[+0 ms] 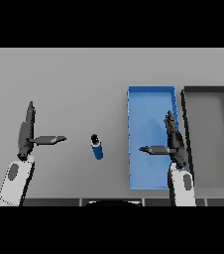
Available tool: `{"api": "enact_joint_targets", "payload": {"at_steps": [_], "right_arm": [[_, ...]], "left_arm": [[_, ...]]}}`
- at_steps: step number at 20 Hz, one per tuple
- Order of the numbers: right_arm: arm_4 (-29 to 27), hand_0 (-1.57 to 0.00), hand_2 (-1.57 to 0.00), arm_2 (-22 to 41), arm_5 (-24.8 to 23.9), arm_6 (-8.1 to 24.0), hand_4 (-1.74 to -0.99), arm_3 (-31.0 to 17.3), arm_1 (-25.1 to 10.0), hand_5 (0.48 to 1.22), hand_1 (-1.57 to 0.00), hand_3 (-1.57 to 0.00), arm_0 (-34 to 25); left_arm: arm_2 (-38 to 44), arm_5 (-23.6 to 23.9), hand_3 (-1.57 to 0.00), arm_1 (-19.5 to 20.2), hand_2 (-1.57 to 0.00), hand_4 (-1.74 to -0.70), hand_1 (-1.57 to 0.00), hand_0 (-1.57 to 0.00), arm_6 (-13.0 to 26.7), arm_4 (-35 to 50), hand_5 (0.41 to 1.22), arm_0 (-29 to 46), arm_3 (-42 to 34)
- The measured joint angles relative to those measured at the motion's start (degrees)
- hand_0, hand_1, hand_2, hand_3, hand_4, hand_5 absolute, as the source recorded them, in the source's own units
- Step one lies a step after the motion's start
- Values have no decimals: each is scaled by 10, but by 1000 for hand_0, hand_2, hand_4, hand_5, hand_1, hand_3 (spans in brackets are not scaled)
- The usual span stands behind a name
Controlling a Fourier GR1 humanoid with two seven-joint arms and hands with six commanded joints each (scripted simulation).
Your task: Pick up the blue pipe and place it into the blue bin.
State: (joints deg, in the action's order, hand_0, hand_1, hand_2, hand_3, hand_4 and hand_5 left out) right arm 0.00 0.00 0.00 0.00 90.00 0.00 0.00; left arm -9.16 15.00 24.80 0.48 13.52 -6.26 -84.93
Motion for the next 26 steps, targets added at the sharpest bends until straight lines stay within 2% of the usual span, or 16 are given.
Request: {"api": "enact_joint_targets", "payload": {"at_steps": [6,7,9,11,14,16,20,22,24,25,26], "right_arm": [[-9,1,1,-7,7,-3,-1254,3,-10,598,1,1,5],[27,1,1,11,25,-36,-1255,16,-47,597,1,1,33],[64,1,1,33,39,-50,-1249,45,-80,598,1,1,58],[82,1,1,45,41,-47,-1241,61,-88,594,1,1,75],[95,1,1,53,37,-20,-1226,63,-87,593,1,1,68],[85,1,1,52,44,-33,-1226,65,-87,596,1,1,72],[90,1,1,55,46,-46,-1242,59,-90,618,1,1,70],[82,1,1,54,52,-41,-1266,59,-89,633,1,1,55],[70,1,1,47,63,-50,-1279,57,-98,638,1,1,61],[68,1,1,45,61,-42,-1283,55,-96,642,1,1,52],[69,1,1,48,61,-48,-1290,62,-95,646,1,1,59]], "left_arm": [[-8,9,1,-7,1,-1186,1,1,2,-8,605,0,-5],[-19,-62,1,27,1,-1188,1,1,-28,3,606,12,-4],[-22,-141,1,69,1,-1189,1,1,-51,22,604,23,2],[-26,-171,1,80,1,-1183,1,1,-65,25,603,26,12],[-37,-194,1,91,1,-1162,1,1,-83,17,605,27,4],[-52,-229,1,111,1,-1168,1,1,-85,20,592,36,-19],[-99,-281,1,120,1,-1182,1,1,-64,14,544,59,-60],[-121,-282,1,112,1,-1196,1,1,-43,8,523,56,-86],[-138,-287,1,107,1,-1204,1,1,-35,3,508,60,-104],[-149,-291,1,100,1,-1205,1,1,-22,-5,502,53,-99],[-159,-292,1,88,1,-1207,1,1,-9,-13,494,41,-89]]}}
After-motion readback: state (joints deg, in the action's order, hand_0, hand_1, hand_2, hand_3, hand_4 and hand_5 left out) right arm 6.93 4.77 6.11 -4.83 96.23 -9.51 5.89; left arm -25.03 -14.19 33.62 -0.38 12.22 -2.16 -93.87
